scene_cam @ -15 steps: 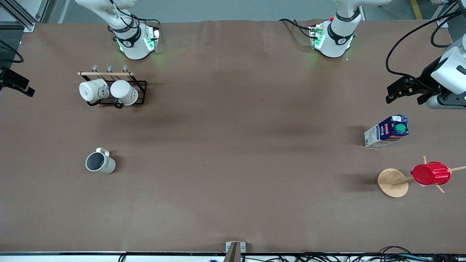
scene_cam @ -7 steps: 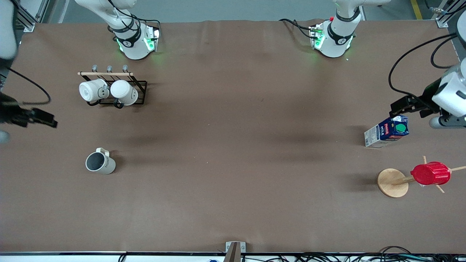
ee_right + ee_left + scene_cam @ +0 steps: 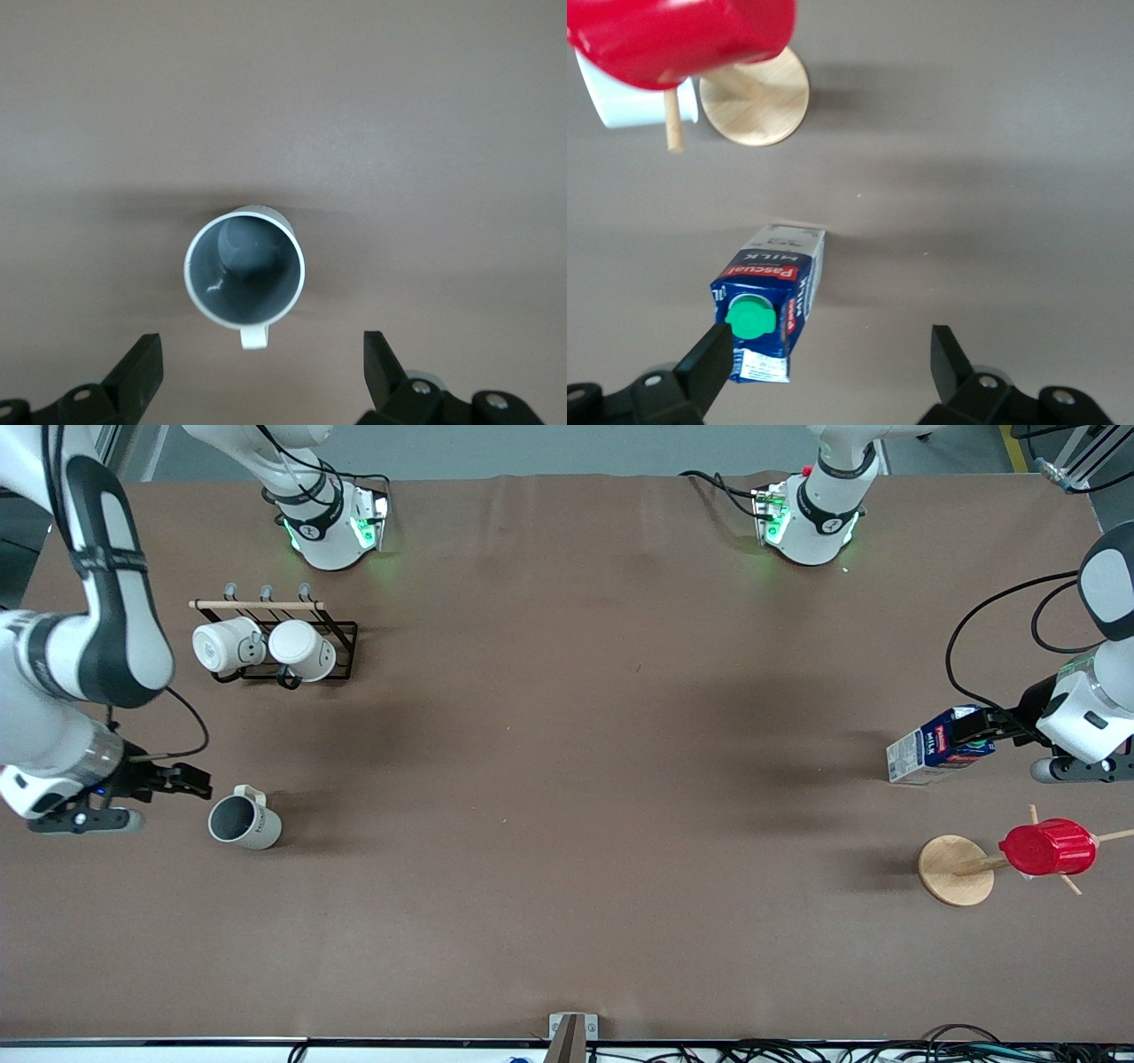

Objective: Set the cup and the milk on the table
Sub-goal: 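Reach the right gripper to the white mug while the left gripper reaches the milk, then grasp the white mug rim with the right gripper while the left grasps the milk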

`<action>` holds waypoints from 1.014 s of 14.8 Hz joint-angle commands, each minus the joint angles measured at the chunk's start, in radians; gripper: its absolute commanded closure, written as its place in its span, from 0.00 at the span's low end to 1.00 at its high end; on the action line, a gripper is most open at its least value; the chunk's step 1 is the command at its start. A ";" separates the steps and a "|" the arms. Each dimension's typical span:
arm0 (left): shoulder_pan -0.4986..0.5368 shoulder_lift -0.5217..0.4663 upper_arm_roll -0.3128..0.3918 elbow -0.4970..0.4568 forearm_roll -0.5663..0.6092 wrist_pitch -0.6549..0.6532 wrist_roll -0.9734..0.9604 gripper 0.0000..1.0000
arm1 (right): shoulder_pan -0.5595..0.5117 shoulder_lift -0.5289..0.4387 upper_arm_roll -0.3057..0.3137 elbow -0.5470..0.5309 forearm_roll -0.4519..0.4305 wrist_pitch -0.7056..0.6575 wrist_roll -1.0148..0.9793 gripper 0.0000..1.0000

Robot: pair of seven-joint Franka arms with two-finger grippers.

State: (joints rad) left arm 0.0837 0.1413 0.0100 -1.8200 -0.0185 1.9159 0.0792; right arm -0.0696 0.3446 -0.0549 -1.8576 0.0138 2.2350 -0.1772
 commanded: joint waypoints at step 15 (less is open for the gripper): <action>0.087 0.000 -0.002 -0.248 0.101 0.229 0.033 0.04 | -0.021 0.136 0.004 -0.084 -0.011 0.256 -0.016 1.00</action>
State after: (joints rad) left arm 0.1576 0.1427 0.0100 -2.0553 0.0616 2.1283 0.0993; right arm -0.0772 0.4934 -0.0630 -1.9295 0.0134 2.4894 -0.2368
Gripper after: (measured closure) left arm 0.031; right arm 0.630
